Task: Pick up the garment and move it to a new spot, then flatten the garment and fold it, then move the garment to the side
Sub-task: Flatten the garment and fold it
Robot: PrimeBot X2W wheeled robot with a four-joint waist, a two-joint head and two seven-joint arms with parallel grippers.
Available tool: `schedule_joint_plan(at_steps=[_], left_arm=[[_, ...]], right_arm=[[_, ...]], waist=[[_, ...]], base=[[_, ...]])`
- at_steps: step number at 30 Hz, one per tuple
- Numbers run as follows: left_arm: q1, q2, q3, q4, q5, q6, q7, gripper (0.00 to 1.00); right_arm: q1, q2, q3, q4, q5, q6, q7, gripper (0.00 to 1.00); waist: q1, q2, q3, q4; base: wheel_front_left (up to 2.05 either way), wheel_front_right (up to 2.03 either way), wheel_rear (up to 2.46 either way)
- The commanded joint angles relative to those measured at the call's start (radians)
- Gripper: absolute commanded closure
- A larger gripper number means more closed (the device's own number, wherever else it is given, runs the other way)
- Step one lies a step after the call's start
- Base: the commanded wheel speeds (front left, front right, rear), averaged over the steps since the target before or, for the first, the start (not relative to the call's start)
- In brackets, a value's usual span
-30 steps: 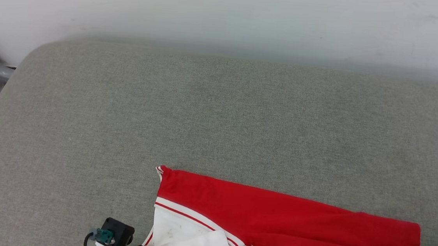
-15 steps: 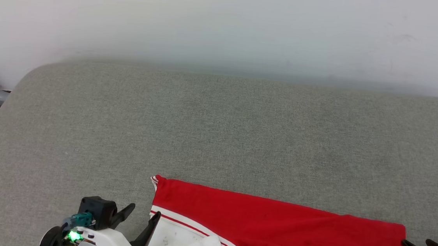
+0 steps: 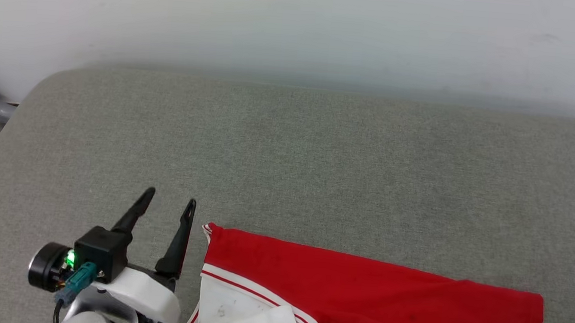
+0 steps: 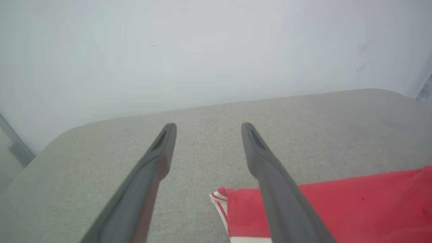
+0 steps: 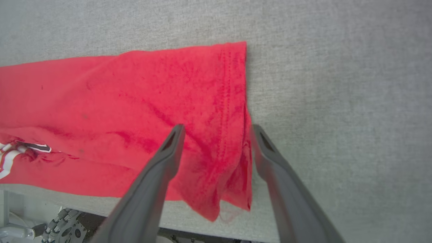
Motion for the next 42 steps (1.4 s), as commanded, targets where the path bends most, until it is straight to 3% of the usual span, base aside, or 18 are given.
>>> schedule_joint_plan(at_steps=[1, 7, 15, 32, 33, 35, 37, 42], left_arm=[[-0.001, -0.015, 0.037, -0.019, 0.051, 0.008, -0.006, 0.00], [0.066, -0.066, 0.159, -0.078, 0.247, 0.017, -0.007, 0.00], [0.149, -0.121, 0.272, -0.072, 0.326, -0.063, -0.007, 0.00], [0.175, -0.228, 0.374, -0.026, 0.412, -0.184, -0.007, 0.00], [0.177, -0.233, 0.377, -0.023, 0.416, -0.190, -0.007, 0.00], [0.181, -0.239, 0.383, -0.017, 0.422, -0.199, -0.007, 0.00], [0.185, -0.245, 0.389, -0.012, 0.427, -0.206, -0.007, 0.00], [0.199, -0.260, 0.406, -0.001, 0.437, -0.220, -0.007, 0.00]], right_arm=[[-0.015, 0.020, -0.025, 0.008, -0.018, -0.001, 0.013, 0.00], [-0.030, 0.064, -0.080, 0.041, -0.121, -0.001, 0.037, 0.00], [-0.042, 0.120, -0.093, 0.126, -0.128, -0.001, 0.040, 0.00], [-0.058, 0.156, 0.106, 0.230, 0.030, 0.006, -0.008, 0.00], [-0.059, 0.152, 0.113, 0.233, 0.034, 0.006, -0.013, 0.07], [-0.060, 0.147, 0.127, 0.236, 0.043, 0.006, -0.022, 0.62], [-0.061, 0.135, 0.132, 0.235, 0.045, 0.006, -0.043, 1.00], [-0.061, 0.078, 0.110, 0.239, 0.033, -0.001, -0.098, 1.00]], waist=[[-0.0001, 0.0000, 0.011, 0.009], [-0.0001, 0.0000, 0.046, 0.026], [-0.0001, 0.0000, 0.072, 0.042], [-0.0001, 0.0000, 0.075, 0.045], [-0.0001, 0.0000, 0.073, 0.045], [-0.0001, 0.0000, 0.068, 0.045], [-0.0001, 0.0000, 0.062, 0.044], [-0.0001, 0.0000, 0.038, 0.038]], base=[[0.00, 0.00, 0.00], [0.00, 0.00, 0.00], [0.00, 0.00, 0.00], [0.00, 0.00, 0.00], [0.00, 0.00, 0.00], [0.00, 0.00, 0.00], [0.00, 0.00, 0.00], [0.00, 0.00, 0.00]])
